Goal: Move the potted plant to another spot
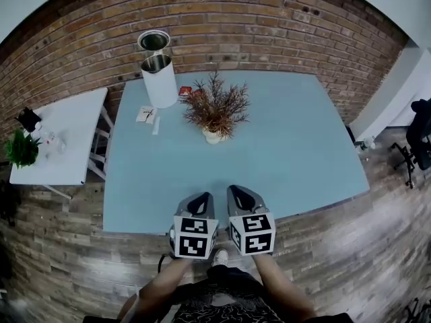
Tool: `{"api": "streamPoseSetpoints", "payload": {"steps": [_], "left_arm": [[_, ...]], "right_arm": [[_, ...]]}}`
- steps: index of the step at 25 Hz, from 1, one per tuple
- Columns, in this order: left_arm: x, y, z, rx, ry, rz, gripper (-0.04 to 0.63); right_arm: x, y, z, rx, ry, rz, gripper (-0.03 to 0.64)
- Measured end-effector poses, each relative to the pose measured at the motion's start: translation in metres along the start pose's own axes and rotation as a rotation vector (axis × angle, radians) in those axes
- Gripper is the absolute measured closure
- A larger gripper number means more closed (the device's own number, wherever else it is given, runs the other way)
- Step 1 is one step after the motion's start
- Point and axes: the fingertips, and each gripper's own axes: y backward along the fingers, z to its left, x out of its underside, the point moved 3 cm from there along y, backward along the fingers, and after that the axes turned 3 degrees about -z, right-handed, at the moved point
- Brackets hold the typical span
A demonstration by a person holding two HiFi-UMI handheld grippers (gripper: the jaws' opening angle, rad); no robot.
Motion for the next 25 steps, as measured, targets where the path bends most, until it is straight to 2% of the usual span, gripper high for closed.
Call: {"api": "streamPoseSetpoints", "payload": {"steps": [10, 25], "left_arm": [[-0.013, -0.022, 0.005, -0.045, 0.011, 0.011, 0.597], [-0.031, -0.058, 0.035, -0.033, 0.033, 0.016, 0.597]], "right_arm": [[-0.018, -0.038, -0.023, -0.042, 0.024, -0.002, 0.574], [-0.025, -0.1, -0.048, 0.0, 0.027, 0.03, 0.48]]}}
